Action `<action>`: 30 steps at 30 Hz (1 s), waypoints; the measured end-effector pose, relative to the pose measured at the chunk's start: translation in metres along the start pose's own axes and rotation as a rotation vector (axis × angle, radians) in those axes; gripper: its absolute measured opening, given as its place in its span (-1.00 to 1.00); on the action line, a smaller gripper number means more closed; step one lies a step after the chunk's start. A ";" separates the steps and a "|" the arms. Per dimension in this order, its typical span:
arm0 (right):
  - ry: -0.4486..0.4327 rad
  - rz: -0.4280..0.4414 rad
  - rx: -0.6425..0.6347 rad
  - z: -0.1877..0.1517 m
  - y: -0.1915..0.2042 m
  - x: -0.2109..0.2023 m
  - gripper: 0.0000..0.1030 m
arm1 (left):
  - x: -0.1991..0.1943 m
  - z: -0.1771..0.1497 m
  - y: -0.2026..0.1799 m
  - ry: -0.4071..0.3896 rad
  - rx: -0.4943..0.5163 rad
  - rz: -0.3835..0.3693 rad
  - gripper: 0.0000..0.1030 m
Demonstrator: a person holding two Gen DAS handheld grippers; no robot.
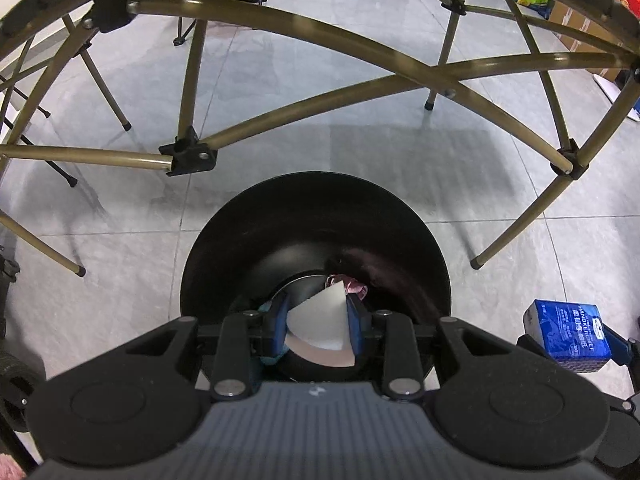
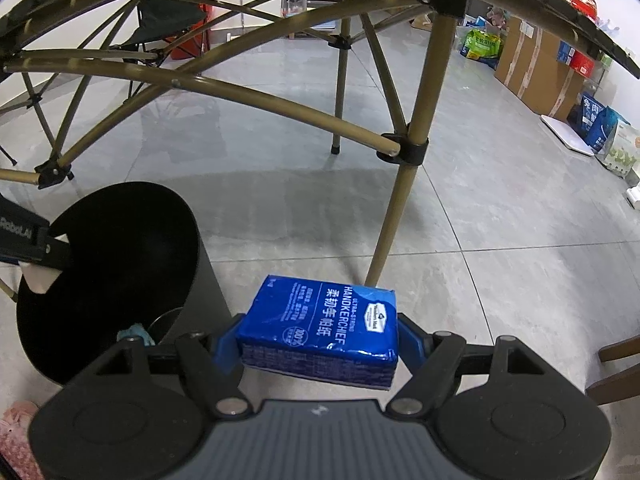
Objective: Collect trash
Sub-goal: 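Open the left gripper to drop the foam wedge into the bin, then lower the tissue pack into the bin and open the right gripper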
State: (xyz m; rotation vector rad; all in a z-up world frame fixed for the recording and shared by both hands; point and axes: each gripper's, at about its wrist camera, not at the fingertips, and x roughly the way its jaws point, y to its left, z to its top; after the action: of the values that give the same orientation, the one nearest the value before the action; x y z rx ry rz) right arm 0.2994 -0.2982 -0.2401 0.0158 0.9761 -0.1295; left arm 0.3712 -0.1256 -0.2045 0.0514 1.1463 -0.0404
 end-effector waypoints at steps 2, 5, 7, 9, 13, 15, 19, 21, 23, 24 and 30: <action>0.000 0.000 0.003 0.001 0.000 0.000 0.47 | 0.002 0.001 0.001 0.003 -0.003 0.003 -0.42; -0.002 -0.001 0.003 0.001 0.001 0.000 0.47 | 0.002 0.001 0.002 0.007 -0.010 0.003 -0.39; -0.004 0.000 0.003 0.001 0.001 0.000 0.47 | 0.001 0.000 0.003 0.005 -0.011 0.002 -0.35; -0.008 -0.001 0.003 0.001 0.001 -0.001 0.47 | -0.002 0.000 0.002 -0.005 -0.007 0.002 -0.24; -0.014 0.000 0.007 0.000 0.000 -0.002 0.47 | -0.008 0.000 0.003 -0.031 -0.016 0.017 1.00; -0.017 0.001 0.008 -0.001 0.000 -0.004 0.47 | -0.010 0.001 0.005 -0.041 -0.021 0.025 1.00; -0.022 0.004 0.006 -0.002 0.000 -0.007 0.47 | -0.009 0.001 0.010 -0.030 -0.032 0.030 1.00; -0.024 0.006 0.006 -0.002 0.001 -0.009 0.47 | -0.008 0.000 0.012 -0.029 -0.032 0.037 1.00; -0.027 0.008 0.003 -0.002 0.001 -0.010 0.47 | -0.009 0.000 0.013 -0.032 -0.032 0.038 1.00; -0.029 0.009 0.002 -0.002 0.002 -0.011 0.47 | -0.010 0.000 0.014 -0.036 -0.032 0.038 1.00; -0.039 0.015 -0.006 -0.001 0.007 -0.018 0.47 | -0.017 -0.001 0.020 -0.058 -0.033 0.042 1.00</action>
State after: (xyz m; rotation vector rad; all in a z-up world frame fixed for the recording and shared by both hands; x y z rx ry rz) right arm 0.2900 -0.2898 -0.2262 0.0155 0.9369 -0.1124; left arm 0.3644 -0.1049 -0.1890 0.0445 1.0874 0.0147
